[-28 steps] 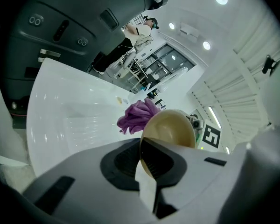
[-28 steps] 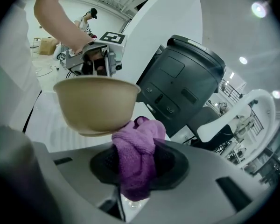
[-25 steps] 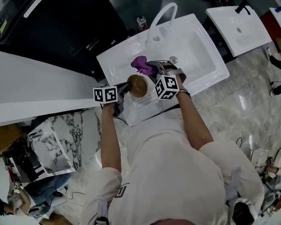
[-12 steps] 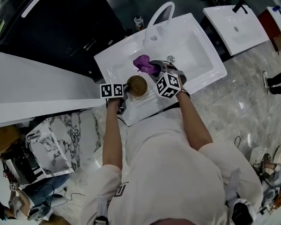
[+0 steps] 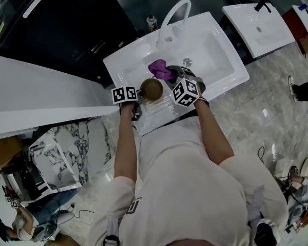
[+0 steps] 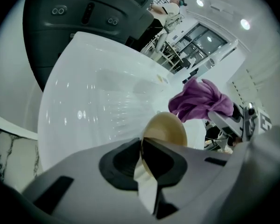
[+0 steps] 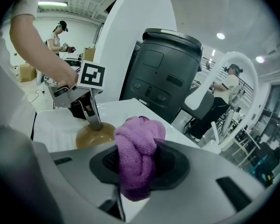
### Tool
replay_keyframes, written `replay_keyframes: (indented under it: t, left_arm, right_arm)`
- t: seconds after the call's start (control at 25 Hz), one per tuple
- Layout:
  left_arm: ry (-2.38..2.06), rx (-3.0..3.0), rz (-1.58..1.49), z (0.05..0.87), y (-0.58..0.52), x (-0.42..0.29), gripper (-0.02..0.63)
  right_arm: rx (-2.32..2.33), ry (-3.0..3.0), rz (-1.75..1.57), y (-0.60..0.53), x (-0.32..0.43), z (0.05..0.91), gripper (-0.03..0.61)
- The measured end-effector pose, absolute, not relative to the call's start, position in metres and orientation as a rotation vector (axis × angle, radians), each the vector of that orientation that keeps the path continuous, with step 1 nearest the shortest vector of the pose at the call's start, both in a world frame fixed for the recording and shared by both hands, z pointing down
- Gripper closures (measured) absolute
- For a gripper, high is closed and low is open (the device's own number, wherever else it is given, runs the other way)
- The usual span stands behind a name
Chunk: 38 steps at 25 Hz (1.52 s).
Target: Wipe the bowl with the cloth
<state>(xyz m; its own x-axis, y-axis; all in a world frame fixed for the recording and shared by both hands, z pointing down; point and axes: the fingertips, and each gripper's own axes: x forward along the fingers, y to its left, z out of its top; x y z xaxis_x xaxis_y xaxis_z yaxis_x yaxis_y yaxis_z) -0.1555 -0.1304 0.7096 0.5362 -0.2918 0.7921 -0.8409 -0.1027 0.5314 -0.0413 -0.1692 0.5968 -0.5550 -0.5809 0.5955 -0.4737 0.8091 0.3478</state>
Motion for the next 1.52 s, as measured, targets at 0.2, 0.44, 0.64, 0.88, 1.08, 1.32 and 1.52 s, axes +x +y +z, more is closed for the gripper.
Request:
replay_keyframes:
  t: [0.2, 0.44, 0.64, 0.88, 1.08, 1.32, 1.52]
  left_arm:
    - [-0.966, 1.68, 0.558, 0.703, -0.135, -0.153, 0.536]
    - [-1.041, 1.712, 0.546, 0.694, -0.138, -0.163, 0.534]
    - [-1.159, 1.797, 0.566, 0.672, -0.144, -0.171, 0.534]
    - [-1.347, 1.977, 0.604, 0.642, -0.146, -0.17, 0.534]
    - [-1.457, 2.078, 0.541, 0.628, -0.141, -0.17, 0.541]
    - [-1.438, 2.128, 0.472, 0.633, -0.127, -0.166, 0.606]
    - [-1.448, 2.131, 0.434, 0.632, -0.124, -0.175, 0.607]
  right_arm:
    - [0.835, -2.25, -0.122, -0.163, -0.028, 0.602, 0.469]
    - [0.919, -2.26, -0.026, -0.163, -0.019, 0.602, 0.469]
    - [0.952, -2.265, 0.054, -0.164, -0.01, 0.607, 0.469]
    - [0.96, -2.268, 0.211, -0.163, 0.0, 0.625, 0.469]
    - [1.021, -2.28, 0.4, -0.168, 0.015, 0.637, 0.469]
    - [1.082, -2.331, 0.585, -0.175, 0.022, 0.648, 0.469]
    - [1.071, -2.334, 0.598, -0.174, 0.016, 0.653, 0.469]
